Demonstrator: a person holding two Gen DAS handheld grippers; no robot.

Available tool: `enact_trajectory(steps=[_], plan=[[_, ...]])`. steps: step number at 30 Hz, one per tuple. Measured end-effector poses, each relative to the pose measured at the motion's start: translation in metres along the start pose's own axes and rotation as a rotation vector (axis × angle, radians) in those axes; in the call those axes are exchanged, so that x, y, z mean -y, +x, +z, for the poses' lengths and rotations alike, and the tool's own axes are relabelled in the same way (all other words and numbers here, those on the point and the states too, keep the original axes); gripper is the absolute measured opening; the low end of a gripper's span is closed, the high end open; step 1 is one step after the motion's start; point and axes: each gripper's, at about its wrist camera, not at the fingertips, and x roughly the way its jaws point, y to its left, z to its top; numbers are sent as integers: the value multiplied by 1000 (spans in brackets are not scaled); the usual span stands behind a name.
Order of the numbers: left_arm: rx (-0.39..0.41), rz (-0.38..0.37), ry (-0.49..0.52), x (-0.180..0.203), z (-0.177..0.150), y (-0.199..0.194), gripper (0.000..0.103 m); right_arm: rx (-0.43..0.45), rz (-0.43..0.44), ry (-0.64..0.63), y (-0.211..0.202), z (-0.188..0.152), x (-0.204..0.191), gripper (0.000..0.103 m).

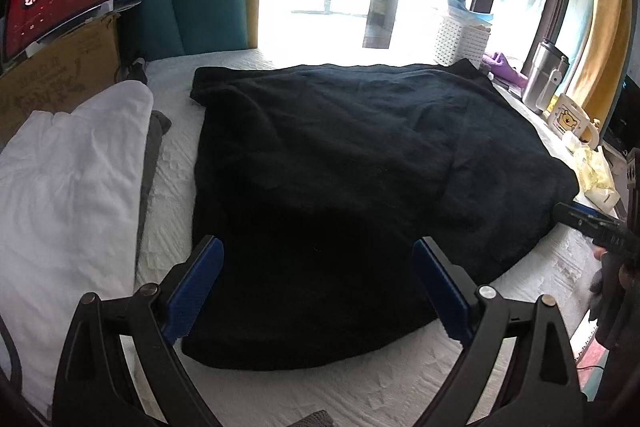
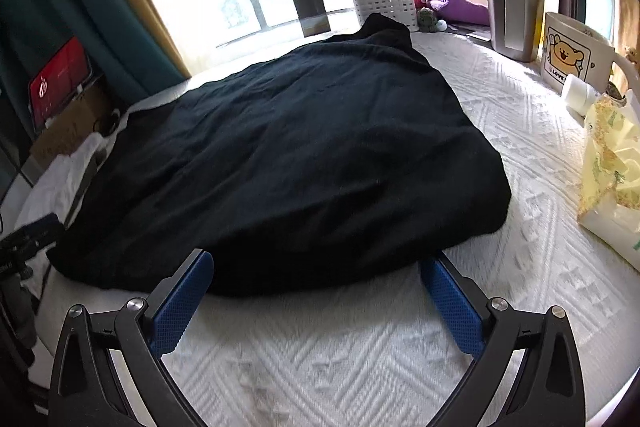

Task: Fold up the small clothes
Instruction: 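Release the shirt with both tools and smooth it flat on the bed, then grasp the black T-shirt edge with the right tool and fold it toward the left tool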

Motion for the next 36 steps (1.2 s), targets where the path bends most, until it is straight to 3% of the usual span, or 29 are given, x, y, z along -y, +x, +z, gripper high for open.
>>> enact_trajectory(steps=[22,28,30,33,36], plan=[[-30,41,-78,-36,15,26,96,-54,158,149,43,57,3,103],[-27,67,-82,-43,21,23,96,-26,242,290,48,65,22,103],[-25,76,-86,-45,23,22,96,-23,231,321,44,64,29,103],[-22,81,-91,-47,24,22,96,7,134,346,31,60,40,103],[-29,83,-88,-44,25,26,96,19,164,380,32,62,53,103]])
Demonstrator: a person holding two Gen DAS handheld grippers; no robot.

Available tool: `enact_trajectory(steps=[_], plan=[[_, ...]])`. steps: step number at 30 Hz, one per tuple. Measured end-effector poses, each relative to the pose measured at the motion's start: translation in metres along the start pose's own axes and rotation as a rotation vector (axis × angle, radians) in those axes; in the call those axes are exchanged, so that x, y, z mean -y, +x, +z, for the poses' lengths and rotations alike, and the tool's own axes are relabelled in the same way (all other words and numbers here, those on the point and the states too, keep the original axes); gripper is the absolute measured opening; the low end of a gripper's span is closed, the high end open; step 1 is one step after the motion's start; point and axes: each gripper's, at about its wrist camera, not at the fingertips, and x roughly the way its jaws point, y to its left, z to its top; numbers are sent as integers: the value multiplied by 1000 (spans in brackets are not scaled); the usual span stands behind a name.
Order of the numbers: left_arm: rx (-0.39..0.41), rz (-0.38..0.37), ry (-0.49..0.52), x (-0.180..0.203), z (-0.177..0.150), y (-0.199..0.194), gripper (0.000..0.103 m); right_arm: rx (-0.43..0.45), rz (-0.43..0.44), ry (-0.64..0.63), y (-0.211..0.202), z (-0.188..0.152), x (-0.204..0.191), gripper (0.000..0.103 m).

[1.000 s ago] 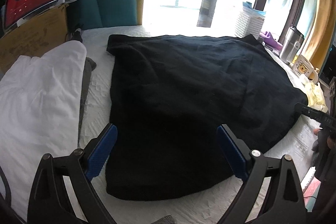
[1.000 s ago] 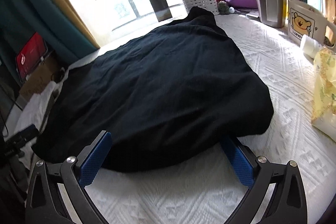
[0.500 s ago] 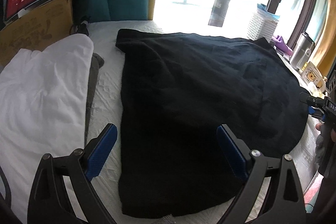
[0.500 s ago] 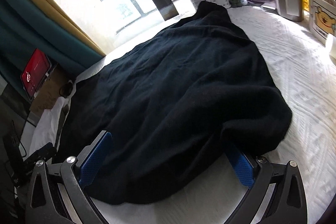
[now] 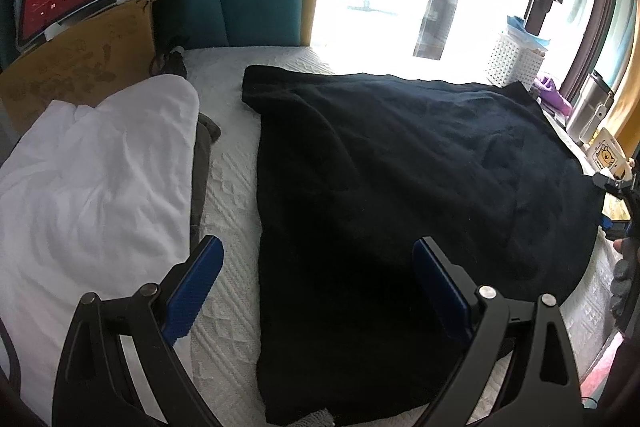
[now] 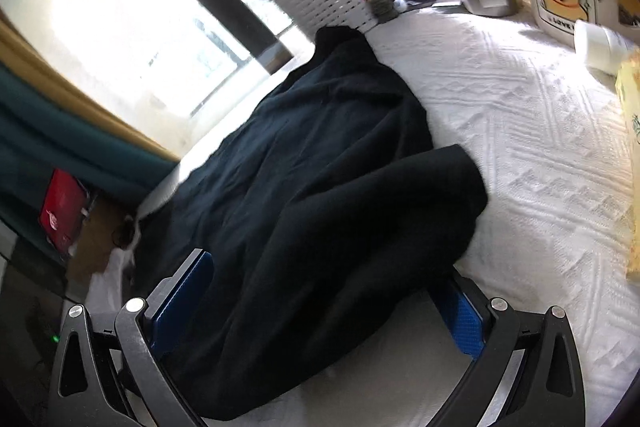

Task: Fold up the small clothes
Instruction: 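Grasp the black T-shirt edge with the right tool and fold it toward the left tool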

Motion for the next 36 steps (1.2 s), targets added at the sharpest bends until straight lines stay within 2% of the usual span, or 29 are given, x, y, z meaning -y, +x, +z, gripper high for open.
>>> enact_trajectory(steps=[6,8,9,10,12,16,22,26,36], plan=[[2,-18,18,10,4,-1,96,24,75,56,17,15,3,103],[8,-13,18,9,6,-5,96,19,81,67,22,19,5,84],[10,-8,13,8,6,-6,96,14,74,78,25,20,8,54],[12,-2,7,6,7,-7,96,2,77,97,31,20,14,43],[13,9,-3,3,8,-8,96,6,95,77,31,21,15,41],[17,20,-13,-1,9,-10,96,-1,130,65,28,21,19,28],[29,19,-24,-5,13,-12,96,59,117,44,-7,21,24,25],[44,2,-27,-5,15,-12,96,82,96,1,-20,22,10,25],[109,-65,-2,-10,22,-19,96,148,53,-213,-42,37,-79,25]])
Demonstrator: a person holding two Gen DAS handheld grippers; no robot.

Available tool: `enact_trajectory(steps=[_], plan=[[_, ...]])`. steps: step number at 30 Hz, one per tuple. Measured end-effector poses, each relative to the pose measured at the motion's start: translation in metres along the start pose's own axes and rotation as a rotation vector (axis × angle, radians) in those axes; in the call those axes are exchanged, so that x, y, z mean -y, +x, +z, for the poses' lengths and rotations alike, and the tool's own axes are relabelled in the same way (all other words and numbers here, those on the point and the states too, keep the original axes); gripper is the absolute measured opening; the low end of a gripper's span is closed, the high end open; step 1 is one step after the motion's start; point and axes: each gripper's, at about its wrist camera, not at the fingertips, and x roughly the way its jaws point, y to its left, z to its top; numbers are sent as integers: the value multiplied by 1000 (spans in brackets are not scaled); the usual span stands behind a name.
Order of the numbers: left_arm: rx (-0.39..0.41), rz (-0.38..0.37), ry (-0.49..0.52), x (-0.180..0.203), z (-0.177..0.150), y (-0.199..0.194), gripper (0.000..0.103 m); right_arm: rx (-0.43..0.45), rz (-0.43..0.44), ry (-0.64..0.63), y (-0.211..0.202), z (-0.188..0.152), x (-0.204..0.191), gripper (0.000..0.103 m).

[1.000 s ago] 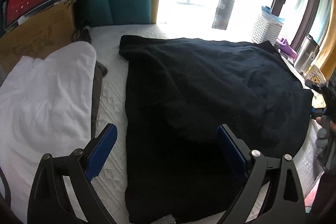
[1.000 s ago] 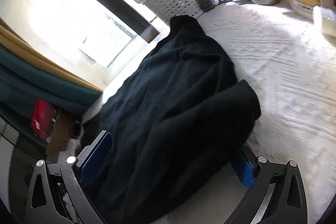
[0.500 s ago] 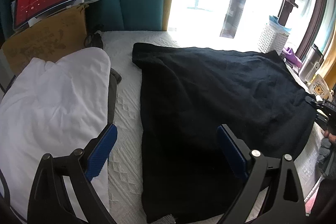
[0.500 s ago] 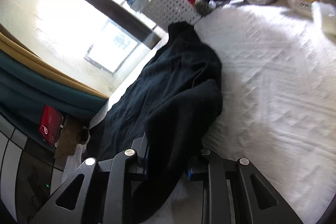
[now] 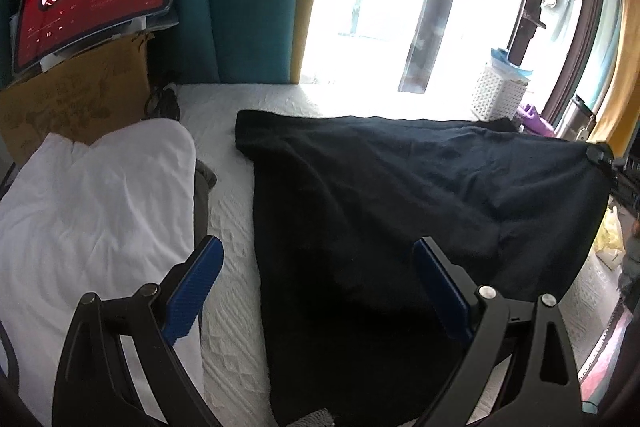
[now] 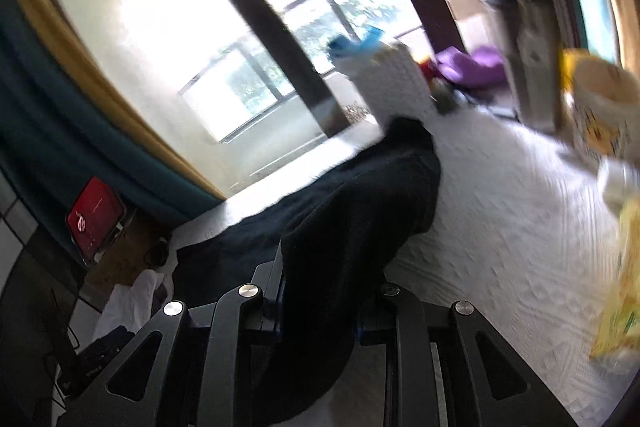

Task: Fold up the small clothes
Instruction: 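Grasp the black T-shirt edge with the right tool and fold it toward the left tool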

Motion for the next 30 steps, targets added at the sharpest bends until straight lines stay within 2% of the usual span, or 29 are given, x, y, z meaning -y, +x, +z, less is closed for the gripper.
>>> enact_trajectory(steps=[6,12,19,25,30], plan=[[31,-34,-34,-21,1,-5,96,-14,9,-150,14,8,-71,25],[55,-43,-71,-48,-3,-12,96,-75,52,-275,44,-5,-140,25],[81,-34,-124,-81,-12,-23,96,-197,119,-416,92,-49,-215,24],[95,-12,-134,-101,-19,-32,96,-337,146,-509,127,-101,-251,24],[90,-2,-145,-112,-24,-32,96,-432,170,-584,135,-144,-268,22]])
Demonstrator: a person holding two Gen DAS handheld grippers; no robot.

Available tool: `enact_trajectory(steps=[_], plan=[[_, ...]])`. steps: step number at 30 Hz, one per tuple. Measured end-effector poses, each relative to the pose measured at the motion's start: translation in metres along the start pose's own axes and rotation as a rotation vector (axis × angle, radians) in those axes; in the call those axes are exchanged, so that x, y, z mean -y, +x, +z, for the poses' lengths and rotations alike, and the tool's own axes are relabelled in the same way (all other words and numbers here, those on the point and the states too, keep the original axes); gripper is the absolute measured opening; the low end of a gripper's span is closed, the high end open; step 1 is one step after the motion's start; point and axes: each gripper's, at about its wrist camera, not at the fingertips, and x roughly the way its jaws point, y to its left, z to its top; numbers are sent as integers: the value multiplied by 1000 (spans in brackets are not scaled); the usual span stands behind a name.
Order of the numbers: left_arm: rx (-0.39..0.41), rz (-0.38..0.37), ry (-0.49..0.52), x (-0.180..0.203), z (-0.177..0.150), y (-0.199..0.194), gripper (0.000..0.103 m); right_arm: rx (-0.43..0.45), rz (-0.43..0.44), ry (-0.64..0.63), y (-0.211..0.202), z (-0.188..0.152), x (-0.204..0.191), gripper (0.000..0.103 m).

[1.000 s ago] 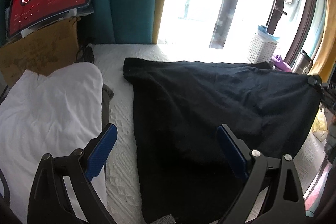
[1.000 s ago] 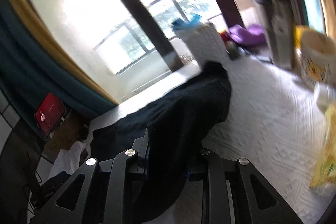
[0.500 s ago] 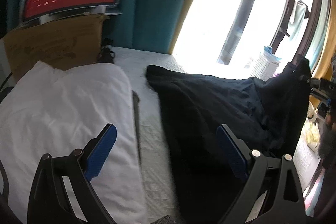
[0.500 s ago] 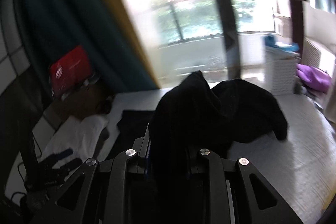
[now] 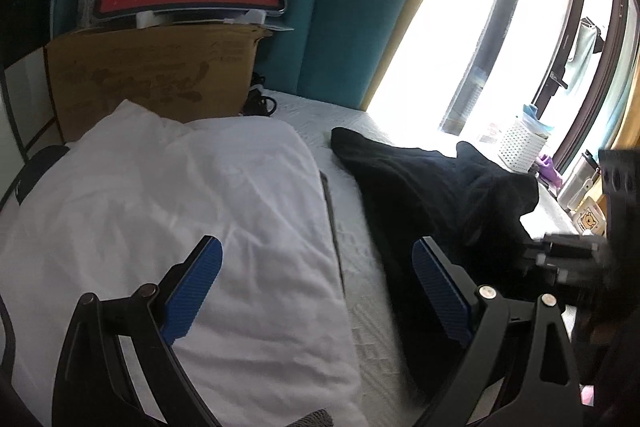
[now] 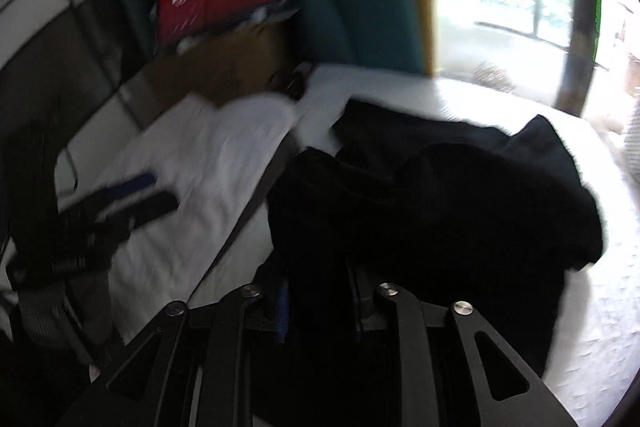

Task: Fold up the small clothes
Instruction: 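Grasp the black T-shirt edge with the right tool and fold it toward the left tool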

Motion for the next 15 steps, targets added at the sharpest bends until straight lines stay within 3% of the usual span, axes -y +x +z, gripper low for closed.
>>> enact_trajectory(steps=[5,15], plan=[[-7,0,-5,-3,-2,1,96,-57,-3,-76,13,-17,-24,22],[-3,35,17,4,0,-7,96,-80,37,-90,13,-36,-34,22]])
